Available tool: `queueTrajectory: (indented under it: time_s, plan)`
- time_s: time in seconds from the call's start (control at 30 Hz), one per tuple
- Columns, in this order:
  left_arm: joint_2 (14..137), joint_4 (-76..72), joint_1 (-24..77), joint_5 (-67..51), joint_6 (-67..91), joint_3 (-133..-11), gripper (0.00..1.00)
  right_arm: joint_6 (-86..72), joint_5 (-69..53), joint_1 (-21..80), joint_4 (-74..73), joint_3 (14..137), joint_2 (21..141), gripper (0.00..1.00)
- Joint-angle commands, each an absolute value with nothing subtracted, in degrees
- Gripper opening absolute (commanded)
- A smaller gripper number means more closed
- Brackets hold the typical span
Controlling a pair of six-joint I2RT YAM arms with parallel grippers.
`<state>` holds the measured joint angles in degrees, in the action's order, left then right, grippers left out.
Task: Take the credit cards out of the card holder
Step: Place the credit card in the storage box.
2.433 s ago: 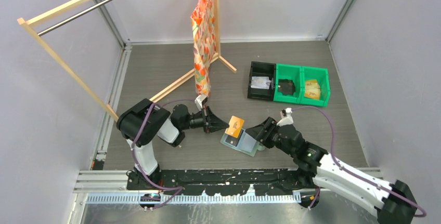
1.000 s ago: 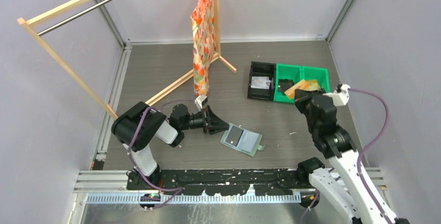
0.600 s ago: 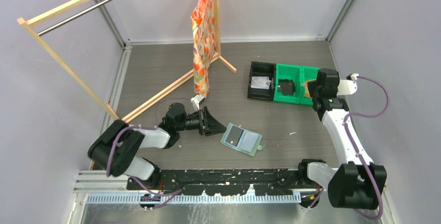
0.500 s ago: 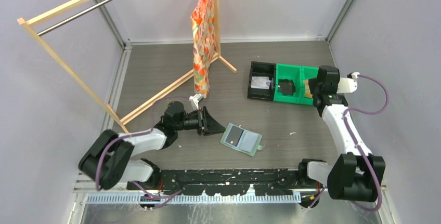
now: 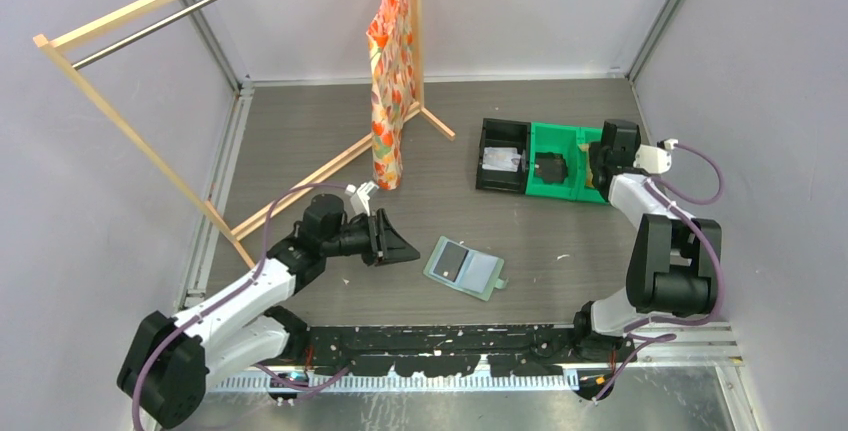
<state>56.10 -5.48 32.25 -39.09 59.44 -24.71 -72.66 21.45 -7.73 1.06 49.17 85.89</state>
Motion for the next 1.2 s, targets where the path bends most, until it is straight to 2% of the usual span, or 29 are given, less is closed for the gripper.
queueTrajectory:
  time_s: [0.0, 0.3, 0.63, 0.73, 0.8, 0.97, 1.17]
  plan:
    - [51.69, 2.28, 32.34, -36.72, 57.22, -25.19, 0.33, -74.86, 24.96, -8.53, 6.30, 50.00, 86.59, 0.01]
    - [50.98, 3.59, 32.34, -35.84, 57.13, -25.01, 0.33, -77.21, 21.43, -13.29, 9.04, 48.02, 89.14, 0.01]
    - [52.44, 3.22, 32.34, -36.08, 56.72, -25.75, 0.33, -75.03, 18.82, -13.89, 11.89, 48.59, 95.16, 0.02]
    - [52.53, 3.47, 32.34, -35.85, 56.61, -25.75, 0.34, -75.52, 18.17, -13.81, 11.61, 48.54, 95.32, 0.31]
    - [52.79, 3.36, 32.34, -36.01, 56.60, -25.84, 0.33, -75.93, 18.56, -13.83, 11.73, 47.67, 94.51, 0.39]
    - [53.12, 3.03, 32.34, -35.87, 56.33, -26.09, 0.34, -74.73, 18.66, -13.98, 10.17, 45.69, 90.51, 0.49]
    - [56.14, 2.28, 32.34, -36.17, 55.37, -27.13, 0.33, -70.00, 20.88, -14.11, 4.19, 41.80, 79.44, 0.59]
